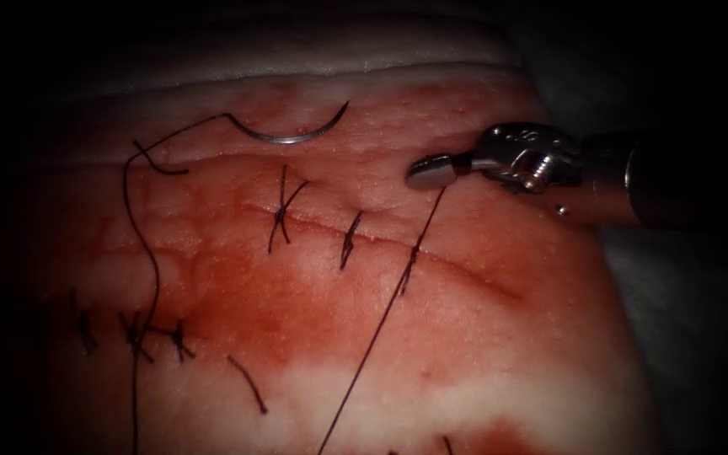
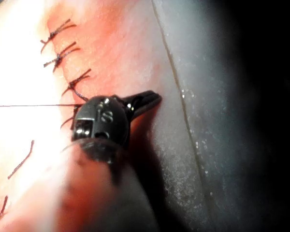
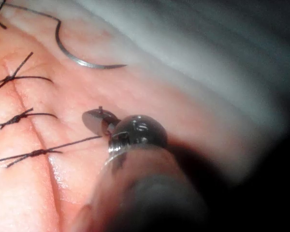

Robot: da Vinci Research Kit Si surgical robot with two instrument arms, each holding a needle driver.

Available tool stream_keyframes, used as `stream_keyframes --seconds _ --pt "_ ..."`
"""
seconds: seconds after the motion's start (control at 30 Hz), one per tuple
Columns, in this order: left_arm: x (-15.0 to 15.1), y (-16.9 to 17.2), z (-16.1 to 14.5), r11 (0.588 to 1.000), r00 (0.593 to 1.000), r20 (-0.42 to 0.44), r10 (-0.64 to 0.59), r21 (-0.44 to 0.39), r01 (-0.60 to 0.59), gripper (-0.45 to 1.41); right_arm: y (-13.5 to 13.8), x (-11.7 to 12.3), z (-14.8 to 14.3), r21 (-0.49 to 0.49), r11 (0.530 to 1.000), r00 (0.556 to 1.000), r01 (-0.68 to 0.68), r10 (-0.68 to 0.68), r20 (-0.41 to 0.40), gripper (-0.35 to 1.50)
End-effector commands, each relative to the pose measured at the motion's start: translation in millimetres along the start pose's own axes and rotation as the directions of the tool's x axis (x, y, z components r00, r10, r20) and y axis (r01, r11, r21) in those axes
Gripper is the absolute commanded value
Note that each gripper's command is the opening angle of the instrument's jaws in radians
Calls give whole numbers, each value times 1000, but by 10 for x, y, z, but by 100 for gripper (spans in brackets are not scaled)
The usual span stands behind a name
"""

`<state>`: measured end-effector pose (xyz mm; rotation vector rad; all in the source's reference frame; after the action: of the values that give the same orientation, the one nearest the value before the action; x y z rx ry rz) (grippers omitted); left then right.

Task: Wound Closure
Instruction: Tension the knot by moving the right tool up and the left tool down, then use the left gripper wrap the suture a single time counter-clockwise around the right gripper.

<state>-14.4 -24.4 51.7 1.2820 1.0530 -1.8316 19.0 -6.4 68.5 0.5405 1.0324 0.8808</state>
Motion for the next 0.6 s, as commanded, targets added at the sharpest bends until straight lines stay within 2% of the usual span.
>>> stream_keyframes --seconds 0.03,0.13,0.23,0.33,0.37,0.4,0.43,0.47,0.6 --pt "-4 -4 7 1000 1000 -4 5 -9 -5 -45 2 3 9 -9 1000 1000 -2 2 -4 -35" --pt "-5 -1 10 1000 1000 -3 6 -17 -6 -45 2 2 9 -15 1000 1000 -6 6 -4 -35" --pt "-2 -3 6 1000 1000 -9 7 -22 -7 -45 -2 -1 9 24 1000 1000 -2 2 9 -35" --pt "6 -11 -7 1000 1000 4 7 16 -7 -45 -7 -2 6 56 997 998 47 -45 -40 -35" --pt "9 -14 -12 999 1000 9 6 32 -6 -45 -10 -2 5 80 996 998 47 -43 -51 26" --pt "14 -19 -21 998 1000 11 7 64 -7 -45 -12 -2 4 88 995 997 52 -47 -63 74" --pt "17 -24 -28 996 1000 9 7 88 -8 -45 -14 -1 3 92 993 995 68 -61 -82 105" --pt "20 -28 -36 994 1000 12 4 109 -5 -45 -17 -1 1 96 991 991 89 -78 -110 123" --pt "38 -52 -75 977 1000 12 13 212 -16 -45 -20 6 -15 115 988 979 102 -80 -189 130"
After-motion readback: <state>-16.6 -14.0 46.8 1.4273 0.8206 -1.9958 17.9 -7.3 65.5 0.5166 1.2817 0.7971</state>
